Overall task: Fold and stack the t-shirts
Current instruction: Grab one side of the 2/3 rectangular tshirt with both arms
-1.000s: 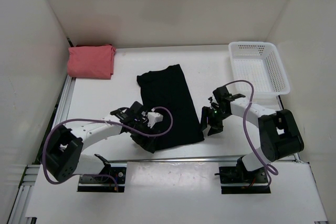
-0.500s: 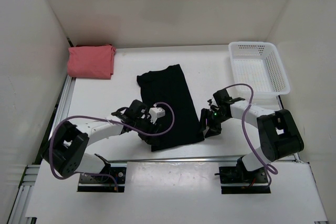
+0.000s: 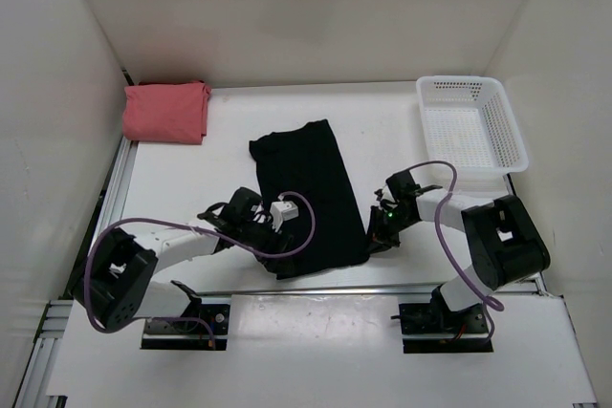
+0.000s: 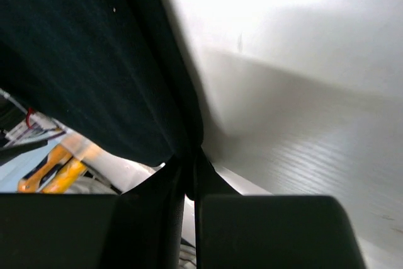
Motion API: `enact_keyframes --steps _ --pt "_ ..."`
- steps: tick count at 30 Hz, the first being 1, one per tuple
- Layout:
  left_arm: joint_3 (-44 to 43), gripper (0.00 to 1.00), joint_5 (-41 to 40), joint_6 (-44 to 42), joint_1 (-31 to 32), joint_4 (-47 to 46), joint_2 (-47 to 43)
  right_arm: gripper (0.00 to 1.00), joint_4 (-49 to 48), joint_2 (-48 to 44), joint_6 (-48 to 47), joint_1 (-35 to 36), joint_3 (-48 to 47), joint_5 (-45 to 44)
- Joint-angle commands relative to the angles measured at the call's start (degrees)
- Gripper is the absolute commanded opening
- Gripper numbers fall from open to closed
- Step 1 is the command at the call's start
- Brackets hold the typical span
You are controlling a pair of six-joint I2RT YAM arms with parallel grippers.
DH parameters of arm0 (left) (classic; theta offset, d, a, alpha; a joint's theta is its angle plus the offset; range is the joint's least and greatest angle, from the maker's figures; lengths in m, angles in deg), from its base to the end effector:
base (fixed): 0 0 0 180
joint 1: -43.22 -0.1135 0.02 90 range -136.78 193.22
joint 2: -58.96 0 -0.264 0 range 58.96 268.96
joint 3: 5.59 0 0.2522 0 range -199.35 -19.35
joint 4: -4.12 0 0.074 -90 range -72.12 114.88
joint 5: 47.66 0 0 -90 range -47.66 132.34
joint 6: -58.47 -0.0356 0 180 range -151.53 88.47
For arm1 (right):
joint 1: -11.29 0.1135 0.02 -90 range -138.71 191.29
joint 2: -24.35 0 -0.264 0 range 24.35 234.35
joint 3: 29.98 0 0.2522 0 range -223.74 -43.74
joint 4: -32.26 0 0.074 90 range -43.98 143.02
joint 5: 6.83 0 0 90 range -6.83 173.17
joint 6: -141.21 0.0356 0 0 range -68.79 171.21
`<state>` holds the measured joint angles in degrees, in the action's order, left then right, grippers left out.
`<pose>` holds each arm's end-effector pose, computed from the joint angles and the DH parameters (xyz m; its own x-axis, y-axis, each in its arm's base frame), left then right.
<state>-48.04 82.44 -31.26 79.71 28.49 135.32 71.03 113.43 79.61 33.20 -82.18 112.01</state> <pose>0.1635 -0.1494 0.1432 -0.6873 0.5039 -0.5232 0.7239 0.4160 -0.5504 0.2196 0.1068 0.1242 -0.9989 0.0473 0.0043 0.0424 0.8476 0.5290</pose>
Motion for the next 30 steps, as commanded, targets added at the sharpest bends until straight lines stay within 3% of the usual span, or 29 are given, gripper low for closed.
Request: enact_keyframes --steps 1,5,8,9,12,14,17,20,23,30 --pt "4.2 0.89 2.4 -0.3 -0.3 5.0 0.3 0.08 -1.1 -1.5 0.8 0.9 3.5 -0.4" --pt "6.1 0.84 3.1 -0.3 -1.8 6.3 0.8 0.08 -1.6 -3.1 1.4 1.5 4.8 0.2" --pt "5.6 0.62 3.1 -0.3 -1.8 6.3 3.5 0.08 -1.6 -3.1 1.4 1.5 4.8 0.7" --pt "5.6 0.46 3.1 -0.3 -1.8 6.3 4.3 0.08 -1.6 -3.1 1.4 1.5 4.8 1.2" --pt "4.1 0.10 2.5 -0.3 -1.8 6.3 6.4 0.08 -1.6 -3.1 0.9 1.5 4.8 1.2" --pt "2.5 0.10 1.9 -0.3 -1.8 8.1 6.4 0.08 -1.6 -3.1 0.9 1.5 4.8 1.9" --pt "-2.0 0.10 -1.3 -0.3 -1.8 14.6 5.8 0.00 0.5 -3.6 0.1 1.5 2.8 2.5" --pt "-9.2 0.10 -5.0 -0.3 -2.3 26.5 5.0 0.00 2.9 -6.3 -1.2 2.5 -0.5 2.5" --pt "-16.5 0.10 -3.7 -0.3 -4.4 37.0 5.6 0.00 8.6 -9.0 -1.8 3.0 -4.4 3.6" --pt "-35.5 0.10 -1.7 -0.3 -12.8 54.1 10.8 0.00 22.2 -9.4 -3.5 3.0 -24.9 3.6"
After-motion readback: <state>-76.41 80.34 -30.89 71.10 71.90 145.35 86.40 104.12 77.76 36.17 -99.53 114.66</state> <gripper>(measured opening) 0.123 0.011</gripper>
